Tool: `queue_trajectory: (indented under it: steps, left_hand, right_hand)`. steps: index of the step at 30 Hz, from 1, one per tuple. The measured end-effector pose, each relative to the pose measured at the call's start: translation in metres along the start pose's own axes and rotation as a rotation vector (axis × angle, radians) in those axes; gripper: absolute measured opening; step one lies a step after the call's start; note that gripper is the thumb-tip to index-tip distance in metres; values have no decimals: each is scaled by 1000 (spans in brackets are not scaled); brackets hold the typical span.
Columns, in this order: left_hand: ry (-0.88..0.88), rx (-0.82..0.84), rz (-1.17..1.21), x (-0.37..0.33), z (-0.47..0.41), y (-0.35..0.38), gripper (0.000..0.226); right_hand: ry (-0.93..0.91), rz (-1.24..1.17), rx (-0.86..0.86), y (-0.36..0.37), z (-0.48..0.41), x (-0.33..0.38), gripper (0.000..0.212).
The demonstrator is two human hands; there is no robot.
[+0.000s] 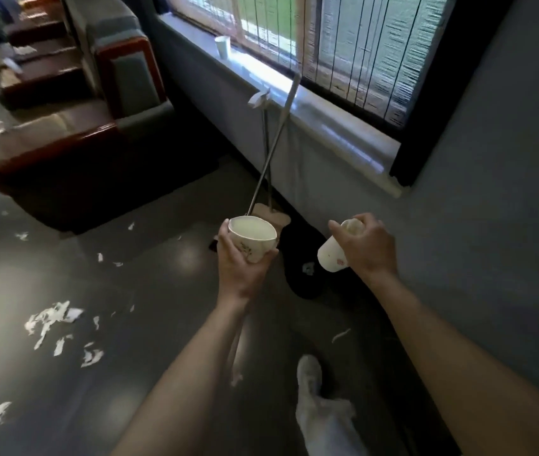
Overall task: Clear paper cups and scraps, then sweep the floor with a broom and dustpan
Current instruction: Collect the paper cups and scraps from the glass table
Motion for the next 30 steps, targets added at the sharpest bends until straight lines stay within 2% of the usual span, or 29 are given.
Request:
queue_trajectory:
  steps: [6,10,13,16,18,21,26,30]
  left_hand:
    - [-48,104,-117,43,-135,106,103]
    - [-129,207,-210,97,-193,168,104]
    - [-194,311,-249,130,-218,205,103]
    - [-193,377,-305,154,-246,242,98]
    - [-207,410,-376,173,-263,267,97]
    - [-227,463,-426,205,-277,303,98]
    - [-277,578,-460,272,-283,354,113]
    - [-301,728,-553,324,-283,378,122]
  right_hand:
    - [121,18,43,93,-125,-78,57]
    - [244,71,85,154,-168,-147,67]
    - [376,60,124,186,-181,-191,73]
    - [411,98,172,213,-192,-227,68]
    - [465,60,167,229,-195,-252,64]
    - [548,27,107,246,-193,-290,72]
    - [595,3,42,281,-192,-340,80]
    - [632,-21,138,319,-186,-369,86]
Point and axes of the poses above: each hand's wrist, its own z-axis away from the middle knuckle, its own y-axis out of the palm, x = y × z, the point moved 10 cm from there along -z, towards the middle knuckle, and after that the axes turned 12 degrees about -y, right-handed, at the moved point
